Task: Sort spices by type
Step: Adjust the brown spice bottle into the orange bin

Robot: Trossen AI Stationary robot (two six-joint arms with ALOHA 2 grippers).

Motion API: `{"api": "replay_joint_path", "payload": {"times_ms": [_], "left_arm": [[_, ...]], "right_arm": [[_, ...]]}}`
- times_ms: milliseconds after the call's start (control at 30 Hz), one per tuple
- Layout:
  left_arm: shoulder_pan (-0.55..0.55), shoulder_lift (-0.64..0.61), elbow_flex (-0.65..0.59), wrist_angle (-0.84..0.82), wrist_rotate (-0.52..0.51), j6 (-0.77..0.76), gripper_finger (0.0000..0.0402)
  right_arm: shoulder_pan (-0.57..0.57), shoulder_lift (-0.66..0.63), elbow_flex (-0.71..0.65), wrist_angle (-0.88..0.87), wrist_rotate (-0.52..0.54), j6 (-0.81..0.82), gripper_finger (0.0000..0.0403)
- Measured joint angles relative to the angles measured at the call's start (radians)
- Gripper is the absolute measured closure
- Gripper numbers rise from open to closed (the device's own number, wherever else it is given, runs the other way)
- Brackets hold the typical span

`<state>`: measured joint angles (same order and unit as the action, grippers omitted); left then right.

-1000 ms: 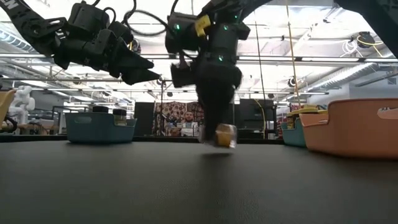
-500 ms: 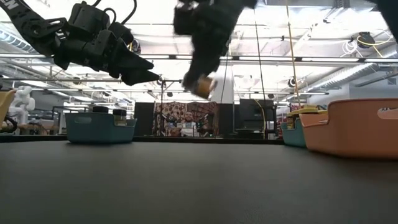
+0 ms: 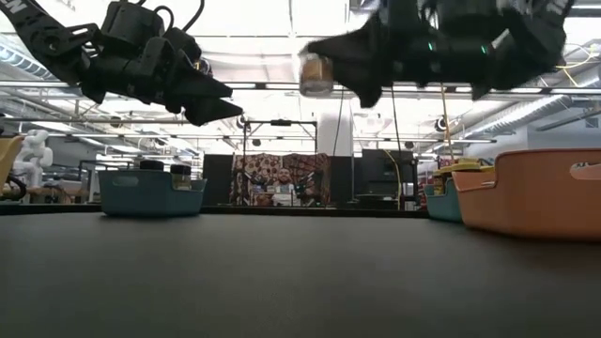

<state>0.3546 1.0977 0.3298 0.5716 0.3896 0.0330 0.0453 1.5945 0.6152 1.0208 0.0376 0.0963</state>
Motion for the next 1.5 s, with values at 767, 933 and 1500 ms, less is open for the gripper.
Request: {"api": "replay_joint_path", "payload": {"times_ms": [767,933,1500], "left_arm": [[0.014,-0.002,0.000,-0.053,-0.001,0.027,0.0061],[0.050,-0.009,0.000,-0.106,-0.014,0.030,0.0061],[0.103,-0.017,0.000,-0.138,-0.032,0.035,0.0061]], "right_arm": [[-0.022,0.476,0.390,0.099,0.036,-0.074,0.0241],[-0.025,0.610,0.506,0.085,0.032,-0.065,0.0241],[-0.052,0.682,0.519,0.032,0.042,-0.067,0.0241]]}}
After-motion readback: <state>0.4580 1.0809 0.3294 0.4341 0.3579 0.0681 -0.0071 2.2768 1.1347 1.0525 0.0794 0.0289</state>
